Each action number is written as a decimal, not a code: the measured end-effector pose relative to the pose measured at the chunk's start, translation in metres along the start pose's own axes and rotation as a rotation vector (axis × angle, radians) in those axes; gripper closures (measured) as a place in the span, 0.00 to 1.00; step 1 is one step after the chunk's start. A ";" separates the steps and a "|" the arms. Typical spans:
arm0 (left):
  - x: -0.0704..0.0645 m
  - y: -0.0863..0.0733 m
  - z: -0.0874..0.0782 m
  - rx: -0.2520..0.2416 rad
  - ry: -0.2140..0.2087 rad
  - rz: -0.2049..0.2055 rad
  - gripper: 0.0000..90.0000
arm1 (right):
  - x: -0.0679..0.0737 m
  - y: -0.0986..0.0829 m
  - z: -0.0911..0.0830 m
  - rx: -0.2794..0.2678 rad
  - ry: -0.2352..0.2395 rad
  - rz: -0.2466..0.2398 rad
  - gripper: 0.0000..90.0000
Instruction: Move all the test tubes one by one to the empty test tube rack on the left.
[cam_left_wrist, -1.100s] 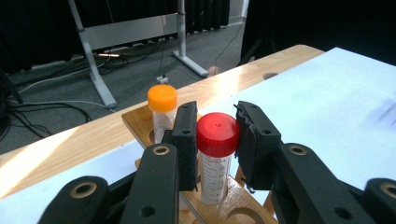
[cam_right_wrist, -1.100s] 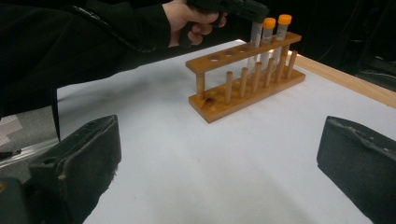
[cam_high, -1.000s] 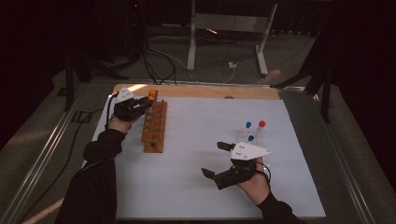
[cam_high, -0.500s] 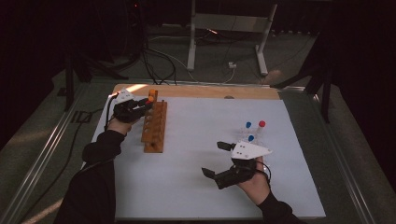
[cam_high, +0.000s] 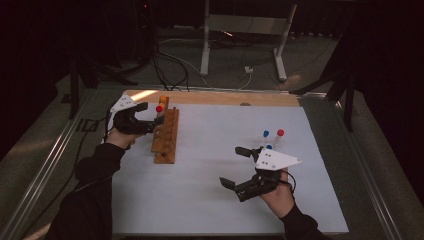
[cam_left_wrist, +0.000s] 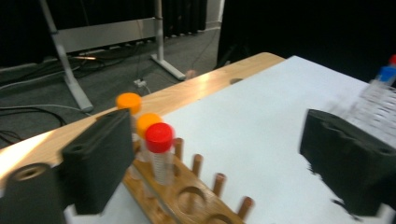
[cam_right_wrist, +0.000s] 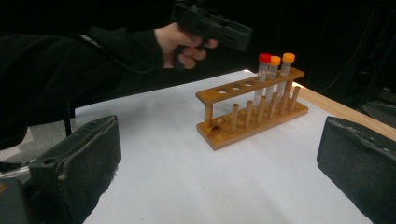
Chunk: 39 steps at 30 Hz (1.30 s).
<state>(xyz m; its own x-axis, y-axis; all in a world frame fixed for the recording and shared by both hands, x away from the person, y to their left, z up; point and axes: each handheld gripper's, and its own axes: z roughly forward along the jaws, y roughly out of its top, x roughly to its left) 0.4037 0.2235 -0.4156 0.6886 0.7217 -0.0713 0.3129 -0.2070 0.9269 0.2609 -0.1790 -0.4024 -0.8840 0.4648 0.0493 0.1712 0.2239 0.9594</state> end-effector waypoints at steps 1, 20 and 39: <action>-0.003 0.000 -0.002 0.002 -0.015 0.004 0.07 | -0.002 0.002 -0.002 -0.002 -0.005 0.003 0.00; -0.047 -0.021 -0.027 -0.004 -0.124 0.052 0.02 | -0.073 0.008 -0.077 -0.040 -0.315 0.033 0.00; -0.063 -0.032 -0.028 -0.018 -0.157 0.073 0.02 | -0.137 -0.066 -0.084 0.110 -0.517 0.151 0.45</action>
<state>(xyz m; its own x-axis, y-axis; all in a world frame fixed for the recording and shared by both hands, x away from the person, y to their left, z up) 0.3316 0.2029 -0.4300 0.8031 0.5929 -0.0593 0.2477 -0.2416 0.9382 0.3344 -0.3299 -0.4495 -0.5220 0.8528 0.0145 0.3484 0.1977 0.9163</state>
